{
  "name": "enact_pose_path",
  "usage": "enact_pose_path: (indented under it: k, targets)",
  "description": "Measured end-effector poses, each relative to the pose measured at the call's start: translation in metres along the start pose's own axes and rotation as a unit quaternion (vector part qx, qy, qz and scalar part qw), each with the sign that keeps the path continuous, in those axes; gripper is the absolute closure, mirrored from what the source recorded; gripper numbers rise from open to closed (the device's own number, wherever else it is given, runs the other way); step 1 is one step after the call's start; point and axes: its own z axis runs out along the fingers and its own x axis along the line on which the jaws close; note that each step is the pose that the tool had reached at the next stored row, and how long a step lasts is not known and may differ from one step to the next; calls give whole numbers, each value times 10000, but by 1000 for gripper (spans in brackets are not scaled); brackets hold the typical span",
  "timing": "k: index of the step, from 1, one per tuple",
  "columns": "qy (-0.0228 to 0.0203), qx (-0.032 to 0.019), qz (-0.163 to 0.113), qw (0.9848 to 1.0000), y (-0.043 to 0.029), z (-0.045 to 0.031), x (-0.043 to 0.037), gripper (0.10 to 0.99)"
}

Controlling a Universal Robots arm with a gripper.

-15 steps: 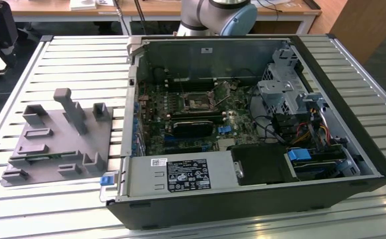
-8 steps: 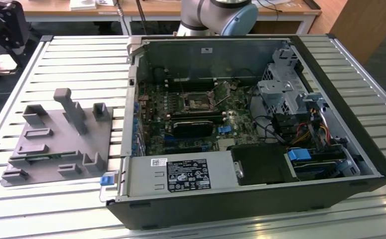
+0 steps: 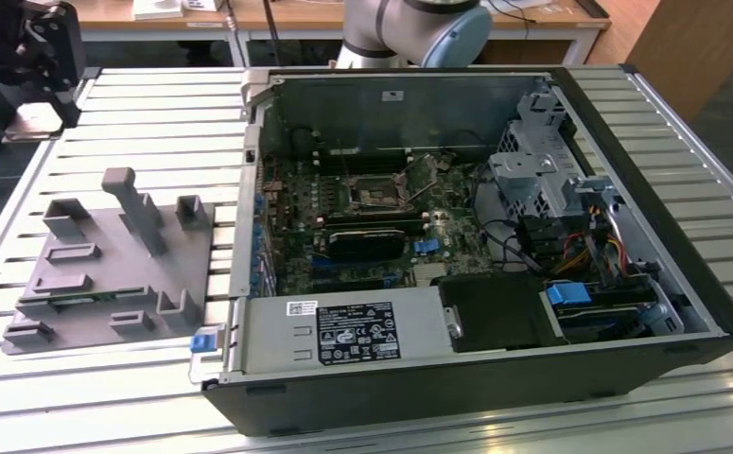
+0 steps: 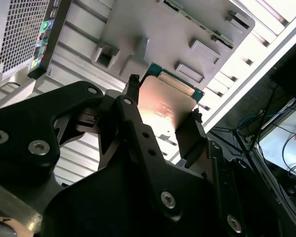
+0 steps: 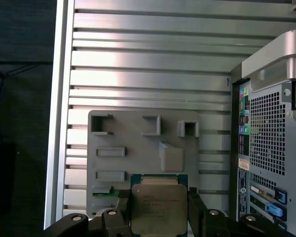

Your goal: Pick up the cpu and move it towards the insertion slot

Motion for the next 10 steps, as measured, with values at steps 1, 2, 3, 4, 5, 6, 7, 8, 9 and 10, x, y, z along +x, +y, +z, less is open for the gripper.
enact_pose_path:
  k: [1, 2, 3, 4, 5, 6, 7, 8, 9, 10]
  targets:
    - [0, 0, 0, 10000, -1, -1, -36, 545]
    - [0, 0, 0, 10000, -1, 0, -75, 545]
    - [0, -1, 0, 10000, -2, 0, -111, 545]
    - [0, -1, 0, 10000, -3, 1, -147, 545]
    - [0, 0, 1, 10000, -3, 0, -181, 545]
    - [0, 0, 0, 10000, -4, 0, -214, 545]
    - [0, 0, 0, 10000, -5, 0, -247, 545]
    - [0, -1, 0, 10000, -6, 1, -283, 545]
    - [0, -1, 0, 10000, -7, 1, -318, 545]
    - [0, -1, 0, 10000, -7, 1, -357, 545]
